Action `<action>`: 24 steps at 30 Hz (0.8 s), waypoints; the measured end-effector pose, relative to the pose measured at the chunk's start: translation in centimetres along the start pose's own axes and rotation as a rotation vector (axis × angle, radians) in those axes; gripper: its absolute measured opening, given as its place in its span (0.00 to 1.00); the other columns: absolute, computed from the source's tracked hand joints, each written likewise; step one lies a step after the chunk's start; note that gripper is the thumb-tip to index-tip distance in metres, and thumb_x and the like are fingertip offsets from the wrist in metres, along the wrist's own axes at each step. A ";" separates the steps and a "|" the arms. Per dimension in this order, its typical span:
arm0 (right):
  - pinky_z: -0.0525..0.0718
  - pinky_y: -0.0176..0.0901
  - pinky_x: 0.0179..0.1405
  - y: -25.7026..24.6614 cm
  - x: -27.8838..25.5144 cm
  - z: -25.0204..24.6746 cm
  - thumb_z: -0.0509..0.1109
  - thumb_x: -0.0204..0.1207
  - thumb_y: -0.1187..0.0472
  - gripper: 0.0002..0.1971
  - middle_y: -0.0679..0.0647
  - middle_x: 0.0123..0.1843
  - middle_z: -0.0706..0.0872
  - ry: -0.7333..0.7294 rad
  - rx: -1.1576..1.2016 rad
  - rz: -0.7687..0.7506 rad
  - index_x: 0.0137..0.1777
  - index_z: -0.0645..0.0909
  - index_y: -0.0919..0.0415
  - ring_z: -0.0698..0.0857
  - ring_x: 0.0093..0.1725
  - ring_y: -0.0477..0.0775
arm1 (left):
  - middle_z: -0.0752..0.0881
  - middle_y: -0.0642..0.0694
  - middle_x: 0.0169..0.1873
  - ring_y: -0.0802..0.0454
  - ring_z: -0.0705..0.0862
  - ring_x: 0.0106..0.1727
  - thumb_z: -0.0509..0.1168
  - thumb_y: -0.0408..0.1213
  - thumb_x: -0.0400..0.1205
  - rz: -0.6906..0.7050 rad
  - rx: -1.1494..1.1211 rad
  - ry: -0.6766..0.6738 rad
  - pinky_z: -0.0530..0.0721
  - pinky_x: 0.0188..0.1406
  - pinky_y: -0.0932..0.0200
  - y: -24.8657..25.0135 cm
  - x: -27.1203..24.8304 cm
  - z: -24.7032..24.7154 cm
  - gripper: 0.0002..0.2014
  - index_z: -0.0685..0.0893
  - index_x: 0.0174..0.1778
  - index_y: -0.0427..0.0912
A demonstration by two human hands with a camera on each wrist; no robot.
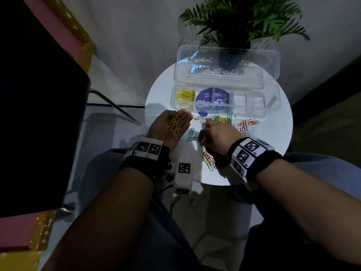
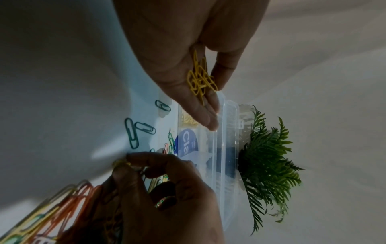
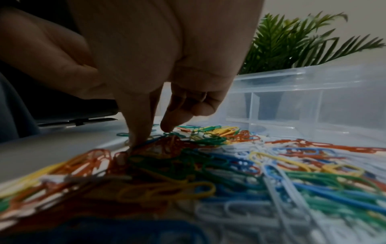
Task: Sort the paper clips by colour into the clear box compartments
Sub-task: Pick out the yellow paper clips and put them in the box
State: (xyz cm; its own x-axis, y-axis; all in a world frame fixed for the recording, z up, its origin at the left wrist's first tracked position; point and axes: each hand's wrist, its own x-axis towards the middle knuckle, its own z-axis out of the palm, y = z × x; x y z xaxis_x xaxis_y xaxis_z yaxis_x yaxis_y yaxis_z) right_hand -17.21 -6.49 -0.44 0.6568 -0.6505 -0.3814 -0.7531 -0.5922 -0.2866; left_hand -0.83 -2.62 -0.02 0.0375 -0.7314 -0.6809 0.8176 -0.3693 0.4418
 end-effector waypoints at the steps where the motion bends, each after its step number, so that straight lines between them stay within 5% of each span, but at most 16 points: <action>1: 0.78 0.45 0.49 0.0 0.1 0.0 0.67 0.76 0.57 0.12 0.57 0.57 0.79 0.002 0.007 0.005 0.57 0.84 0.57 0.81 0.56 0.59 | 0.90 0.45 0.33 0.55 0.90 0.35 0.52 0.35 0.84 -0.004 0.004 0.002 0.84 0.49 0.63 0.0 0.1 0.0 0.13 0.82 0.44 0.38; 9: 0.76 0.45 0.47 -0.1 -0.8 -0.9 0.65 0.76 0.64 0.05 0.58 0.48 0.85 0.125 0.276 -0.013 0.50 0.80 0.61 0.82 0.47 0.59 | 0.90 0.43 0.33 0.53 0.90 0.35 0.49 0.38 0.85 -0.023 -0.022 -0.036 0.86 0.42 0.63 0.0 0.1 0.0 0.17 0.82 0.44 0.36; 15: 0.83 0.40 0.50 -0.7 -2.3 -0.1 0.66 0.72 0.70 0.13 0.53 0.47 0.89 -0.280 0.151 -0.034 0.46 0.90 0.54 0.87 0.48 0.55 | 0.89 0.44 0.34 0.54 0.90 0.36 0.48 0.38 0.85 -0.029 -0.009 -0.047 0.86 0.41 0.64 -0.1 0.0 0.1 0.18 0.81 0.40 0.38; 18: 0.84 0.47 0.53 -0.6 -1.7 0.3 0.67 0.71 0.67 0.13 0.57 0.49 0.88 -0.182 0.104 -0.021 0.50 0.88 0.55 0.86 0.51 0.59 | 0.88 0.44 0.34 0.54 0.90 0.36 0.47 0.38 0.85 -0.038 -0.008 -0.063 0.86 0.41 0.64 -0.1 -0.1 0.0 0.19 0.80 0.36 0.39; 24: 0.81 0.43 0.58 0.3 -1.1 -0.6 0.68 0.71 0.68 0.13 0.56 0.57 0.86 -0.037 0.182 0.120 0.53 0.86 0.58 0.85 0.56 0.59 | 0.88 0.46 0.32 0.56 0.90 0.36 0.46 0.38 0.84 -0.050 0.019 -0.077 0.85 0.42 0.66 -0.1 -0.3 0.1 0.16 0.76 0.38 0.41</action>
State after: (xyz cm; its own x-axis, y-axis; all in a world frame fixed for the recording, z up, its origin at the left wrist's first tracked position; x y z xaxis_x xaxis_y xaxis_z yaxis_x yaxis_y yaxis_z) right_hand -18.13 -6.19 0.41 0.5629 -0.6913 -0.4531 -0.8225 -0.4142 -0.3899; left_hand -0.94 -2.45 0.16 -0.0482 -0.7531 -0.6561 0.8064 -0.4170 0.4194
